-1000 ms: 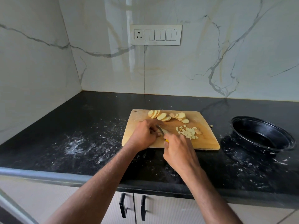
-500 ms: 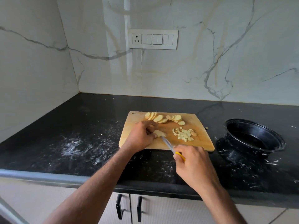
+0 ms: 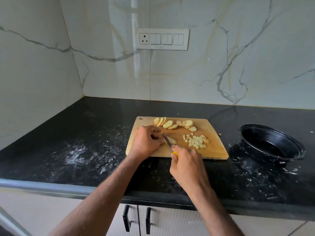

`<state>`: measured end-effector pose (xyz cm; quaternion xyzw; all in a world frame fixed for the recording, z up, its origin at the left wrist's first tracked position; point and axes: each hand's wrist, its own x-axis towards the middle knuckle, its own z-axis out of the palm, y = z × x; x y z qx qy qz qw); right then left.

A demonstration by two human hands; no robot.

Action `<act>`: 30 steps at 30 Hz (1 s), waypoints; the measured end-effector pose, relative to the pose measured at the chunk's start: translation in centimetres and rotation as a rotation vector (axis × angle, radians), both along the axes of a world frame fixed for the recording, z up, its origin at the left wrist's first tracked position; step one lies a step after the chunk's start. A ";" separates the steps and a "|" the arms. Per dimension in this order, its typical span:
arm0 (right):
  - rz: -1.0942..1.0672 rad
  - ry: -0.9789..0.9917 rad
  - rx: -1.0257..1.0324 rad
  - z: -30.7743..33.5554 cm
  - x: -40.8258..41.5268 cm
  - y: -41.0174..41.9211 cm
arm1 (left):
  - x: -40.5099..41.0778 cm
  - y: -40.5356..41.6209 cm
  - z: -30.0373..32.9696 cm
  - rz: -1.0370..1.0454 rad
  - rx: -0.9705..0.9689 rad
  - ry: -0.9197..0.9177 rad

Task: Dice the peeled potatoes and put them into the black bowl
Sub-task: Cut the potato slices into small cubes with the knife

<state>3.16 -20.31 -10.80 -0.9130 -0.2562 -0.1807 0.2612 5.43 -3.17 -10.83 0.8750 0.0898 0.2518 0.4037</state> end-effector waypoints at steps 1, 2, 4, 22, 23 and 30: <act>-0.002 -0.001 -0.008 0.1 -0.1 0.0 | 0.0 0.0 0.0 -0.003 0.000 0.002; -0.003 -0.001 -0.018 0.2 -0.2 -0.1 | 0.0 0.0 0.0 -0.008 0.001 0.005; 0.000 -0.004 -0.038 0.3 -0.3 0.0 | 0.0 0.1 0.1 -0.020 0.004 0.013; 0.003 -0.012 -0.115 0.6 0.7 1.3 | 0.3 -0.4 -0.1 -0.107 0.130 -0.014; 0.009 -0.007 -0.110 0.6 0.7 1.2 | 0.2 -0.5 -0.1 -0.117 0.152 -0.024; 0.084 0.043 -0.058 0.5 -1.2 -1.9 | 0.1 -0.5 0.1 -0.119 0.167 -0.032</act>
